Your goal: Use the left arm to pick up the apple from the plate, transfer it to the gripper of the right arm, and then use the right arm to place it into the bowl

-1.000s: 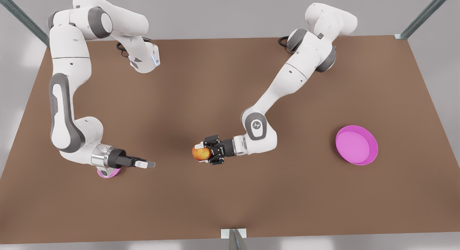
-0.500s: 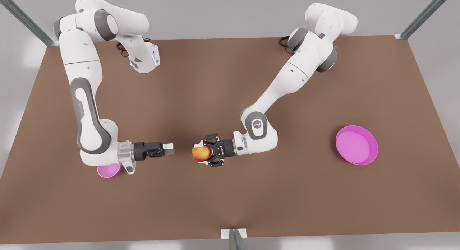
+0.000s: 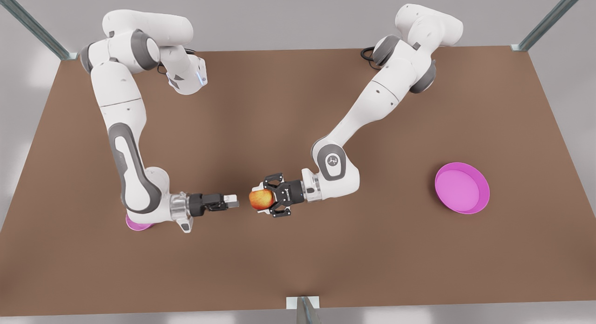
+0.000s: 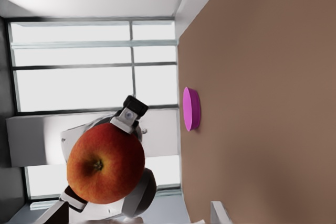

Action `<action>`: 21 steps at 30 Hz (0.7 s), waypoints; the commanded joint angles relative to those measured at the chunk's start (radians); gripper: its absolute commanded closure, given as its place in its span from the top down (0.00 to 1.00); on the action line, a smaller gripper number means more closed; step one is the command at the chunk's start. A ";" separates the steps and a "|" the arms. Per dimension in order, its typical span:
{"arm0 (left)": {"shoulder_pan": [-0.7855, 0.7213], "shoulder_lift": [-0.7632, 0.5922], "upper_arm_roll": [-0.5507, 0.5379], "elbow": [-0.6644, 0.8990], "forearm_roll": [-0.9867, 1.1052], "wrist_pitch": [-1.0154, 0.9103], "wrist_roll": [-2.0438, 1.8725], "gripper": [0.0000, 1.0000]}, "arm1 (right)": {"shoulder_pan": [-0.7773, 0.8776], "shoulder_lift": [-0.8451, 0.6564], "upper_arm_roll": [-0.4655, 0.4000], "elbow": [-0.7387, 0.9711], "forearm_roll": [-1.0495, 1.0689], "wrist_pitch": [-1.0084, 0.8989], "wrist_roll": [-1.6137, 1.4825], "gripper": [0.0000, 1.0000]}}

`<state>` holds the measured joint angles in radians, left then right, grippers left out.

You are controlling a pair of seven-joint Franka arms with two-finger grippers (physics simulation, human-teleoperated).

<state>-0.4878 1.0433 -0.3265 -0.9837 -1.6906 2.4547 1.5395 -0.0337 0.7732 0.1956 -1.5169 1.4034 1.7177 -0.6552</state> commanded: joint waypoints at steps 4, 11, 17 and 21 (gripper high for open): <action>0.000 -0.002 0.000 0.000 0.000 -0.002 0.065 0.78 | 0.014 0.011 0.004 0.043 0.029 0.002 -0.098 1.00; -0.003 0.000 0.001 0.000 0.000 -0.002 0.105 0.78 | 0.060 0.006 0.016 0.078 0.052 0.034 -0.024 1.00; -0.003 0.000 0.000 0.000 0.000 -0.002 0.103 0.78 | 0.097 0.009 0.018 0.083 0.055 0.077 0.016 1.00; -0.003 0.001 0.000 0.000 0.000 -0.002 0.102 0.78 | 0.109 0.009 0.033 0.092 0.055 0.117 0.019 1.00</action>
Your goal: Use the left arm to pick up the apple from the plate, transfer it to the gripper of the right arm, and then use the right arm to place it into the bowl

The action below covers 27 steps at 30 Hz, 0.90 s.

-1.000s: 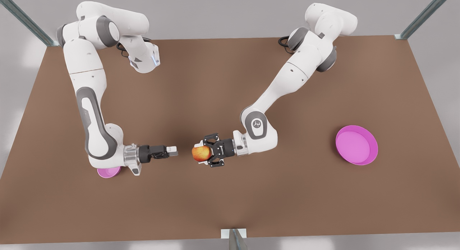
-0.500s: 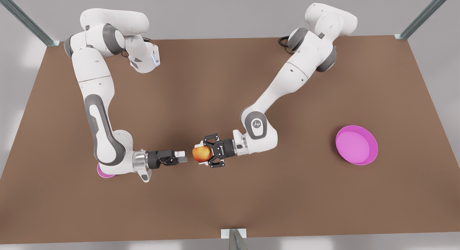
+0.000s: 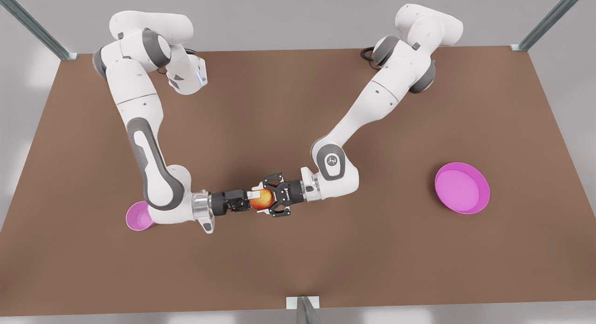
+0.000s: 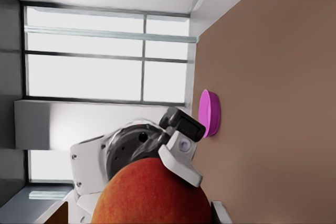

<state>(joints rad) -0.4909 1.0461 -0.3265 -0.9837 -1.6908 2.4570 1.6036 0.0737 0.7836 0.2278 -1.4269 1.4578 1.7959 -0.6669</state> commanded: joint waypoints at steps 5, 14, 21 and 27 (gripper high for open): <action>0.000 -0.001 0.000 0.000 0.000 -0.004 0.038 0.78 | 0.020 -0.001 0.015 0.002 0.027 0.071 0.024 1.00; -0.002 -0.001 0.000 -0.001 0.000 -0.004 0.030 0.99 | 0.028 -0.001 0.015 -0.001 0.024 0.083 0.016 0.72; 0.006 -0.015 0.003 -0.039 0.013 -0.004 0.036 0.99 | 0.020 -0.003 0.012 -0.003 0.018 0.079 0.027 0.72; 0.070 -0.121 0.003 -0.212 0.034 -0.012 0.049 0.99 | -0.067 -0.007 0.004 -0.007 -0.036 -0.004 0.038 0.72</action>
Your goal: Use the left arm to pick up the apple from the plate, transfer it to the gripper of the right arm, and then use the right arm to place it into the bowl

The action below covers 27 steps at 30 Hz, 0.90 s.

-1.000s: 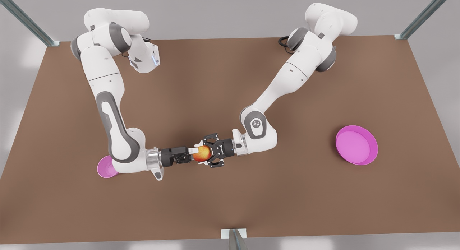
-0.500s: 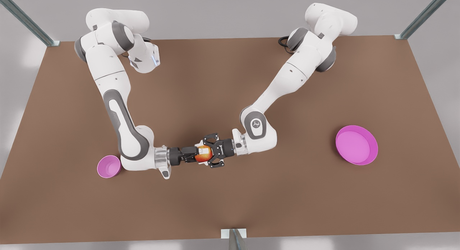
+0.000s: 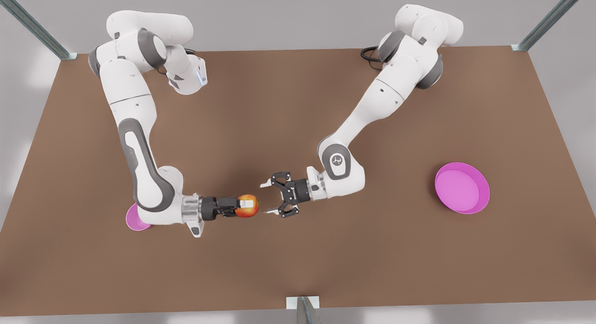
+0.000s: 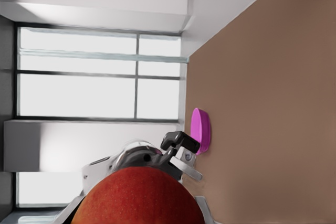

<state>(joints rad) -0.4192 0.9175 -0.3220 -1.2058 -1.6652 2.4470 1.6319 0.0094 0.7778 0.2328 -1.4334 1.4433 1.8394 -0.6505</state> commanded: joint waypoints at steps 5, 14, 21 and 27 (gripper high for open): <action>0.324 -0.339 0.020 -0.305 1.079 -0.416 -0.720 1.00 | -0.126 -0.002 -0.001 0.007 -0.142 -0.144 0.019 0.72; 0.435 -0.621 0.178 -0.009 1.753 -1.067 -1.615 1.00 | -0.299 0.014 -0.064 0.088 -0.254 -0.319 0.015 0.73; 0.364 -0.686 0.320 -0.107 1.658 -0.945 -1.656 1.00 | -0.375 0.123 -0.132 0.208 -0.256 -0.502 -0.037 0.73; 0.366 -0.687 0.320 -0.109 1.653 -0.968 -1.656 1.00 | -0.410 0.181 -0.211 0.300 -0.262 -0.625 -0.061 0.73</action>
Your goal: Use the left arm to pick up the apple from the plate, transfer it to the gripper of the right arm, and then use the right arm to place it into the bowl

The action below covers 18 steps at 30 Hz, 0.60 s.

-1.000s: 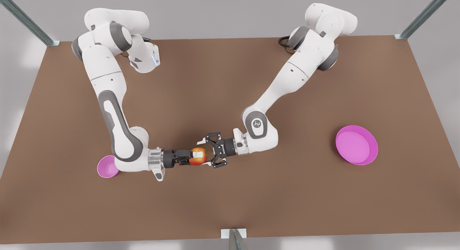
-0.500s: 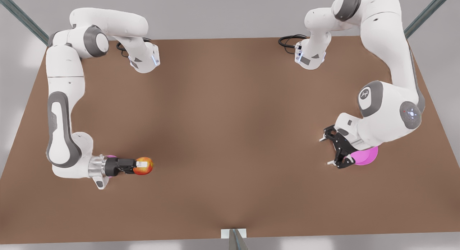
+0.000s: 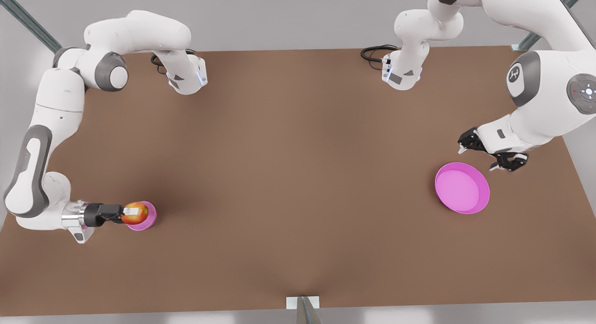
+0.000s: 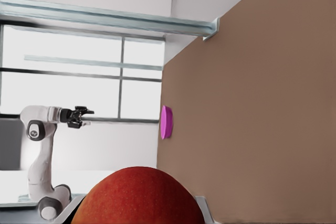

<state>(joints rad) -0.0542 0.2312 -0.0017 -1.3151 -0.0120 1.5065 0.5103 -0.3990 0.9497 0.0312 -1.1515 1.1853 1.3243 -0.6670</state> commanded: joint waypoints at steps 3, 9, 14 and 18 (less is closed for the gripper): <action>0.000 -0.001 -0.001 0.002 0.003 -0.046 -0.533 1.00 | -0.017 0.055 -0.034 0.075 -0.010 -0.139 -0.054 0.73; 0.005 -0.003 -0.001 0.002 0.001 -0.048 -0.535 1.00 | -0.011 0.077 -0.099 0.125 -0.122 -0.099 -0.140 0.73; 0.007 -0.004 -0.001 0.002 0.000 -0.048 -0.535 1.00 | -0.009 0.073 -0.097 0.131 -0.239 -0.043 -0.166 0.73; 0.008 -0.004 -0.001 0.002 0.000 -0.048 -0.535 1.00 | -0.006 0.072 -0.096 0.134 -0.308 0.038 -0.166 0.73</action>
<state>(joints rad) -0.0462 0.2282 -0.0030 -1.3136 -0.0126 1.4616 0.1723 -0.4052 1.0234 -0.0655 -1.0177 0.9277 1.2981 -0.7554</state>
